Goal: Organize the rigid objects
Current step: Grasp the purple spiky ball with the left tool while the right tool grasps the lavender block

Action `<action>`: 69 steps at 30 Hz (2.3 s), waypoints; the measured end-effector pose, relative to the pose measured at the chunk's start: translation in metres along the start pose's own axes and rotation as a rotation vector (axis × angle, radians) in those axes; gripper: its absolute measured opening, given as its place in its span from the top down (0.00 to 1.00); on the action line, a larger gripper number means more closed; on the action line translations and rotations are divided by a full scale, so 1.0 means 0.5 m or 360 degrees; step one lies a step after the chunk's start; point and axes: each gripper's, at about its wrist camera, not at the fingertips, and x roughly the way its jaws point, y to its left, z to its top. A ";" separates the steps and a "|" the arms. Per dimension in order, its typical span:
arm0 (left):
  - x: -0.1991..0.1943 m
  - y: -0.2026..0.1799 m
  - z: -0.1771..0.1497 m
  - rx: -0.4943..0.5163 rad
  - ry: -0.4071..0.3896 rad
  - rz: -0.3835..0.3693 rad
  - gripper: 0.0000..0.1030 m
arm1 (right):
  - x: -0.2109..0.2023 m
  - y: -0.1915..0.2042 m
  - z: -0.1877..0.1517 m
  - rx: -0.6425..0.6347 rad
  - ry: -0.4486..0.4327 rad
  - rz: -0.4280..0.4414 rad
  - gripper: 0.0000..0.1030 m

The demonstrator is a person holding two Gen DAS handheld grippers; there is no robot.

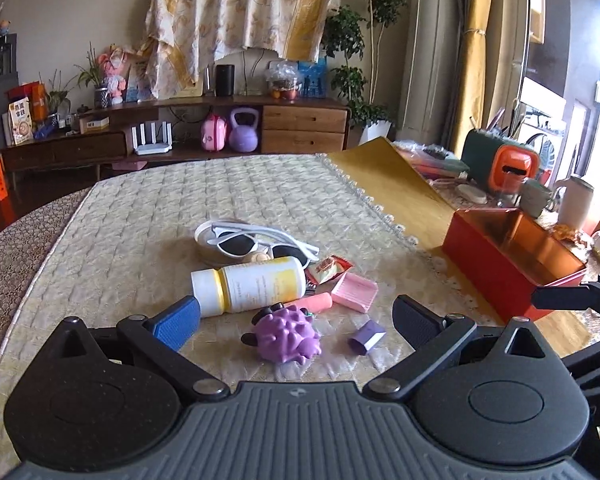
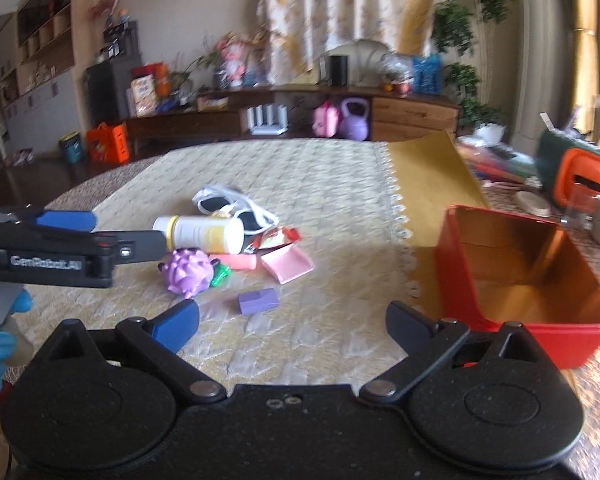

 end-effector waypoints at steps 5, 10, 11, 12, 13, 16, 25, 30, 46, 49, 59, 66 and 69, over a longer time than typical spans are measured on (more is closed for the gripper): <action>0.057 0.003 -0.011 -0.0014 0.0064 0.0042 0.00 | 0.066 0.008 0.003 -0.0078 0.0056 0.0043 0.07; 0.098 0.015 -0.018 -0.0062 0.0109 0.0062 0.00 | 0.120 0.015 0.004 -0.0123 0.0105 0.0078 0.13; 0.104 0.015 -0.019 -0.0063 0.0117 0.0067 0.00 | 0.129 0.018 0.005 -0.0139 0.0110 0.0086 0.15; 0.111 0.015 -0.021 -0.0063 0.0125 0.0068 0.00 | 0.139 0.021 0.005 -0.0157 0.0112 0.0088 0.17; 0.117 0.015 -0.022 -0.0064 0.0136 0.0067 0.00 | 0.147 0.023 0.004 -0.0168 0.0119 0.0092 0.18; 0.132 0.016 -0.025 -0.0072 0.0156 0.0073 0.01 | 0.172 0.023 0.001 -0.0169 0.0150 0.0110 0.27; 0.155 0.023 -0.034 -0.0090 0.0201 0.0067 0.22 | 0.209 0.024 -0.004 -0.0154 0.0197 0.0130 0.45; 0.156 0.029 -0.035 -0.0106 0.0216 0.0037 0.31 | 0.214 0.024 -0.007 -0.0144 0.0196 0.0116 0.58; 0.151 0.026 -0.028 -0.0105 0.0252 0.0026 0.41 | 0.168 0.010 -0.001 -0.0096 0.0150 0.0056 0.66; 0.148 0.031 -0.031 -0.0140 0.0266 0.0025 0.41 | 0.148 0.005 -0.001 -0.0076 0.0135 0.0054 0.65; 0.120 0.029 -0.032 -0.0147 0.0285 0.0043 0.47 | 0.073 -0.021 -0.009 -0.0024 0.0085 0.0018 0.65; 0.094 0.020 -0.025 -0.0170 0.0284 0.0038 0.47 | 0.020 -0.048 -0.011 0.0011 0.0030 -0.0011 0.65; 0.080 0.011 -0.021 -0.0168 0.0283 0.0026 0.47 | 0.000 -0.060 -0.009 0.0024 0.0008 -0.0022 0.65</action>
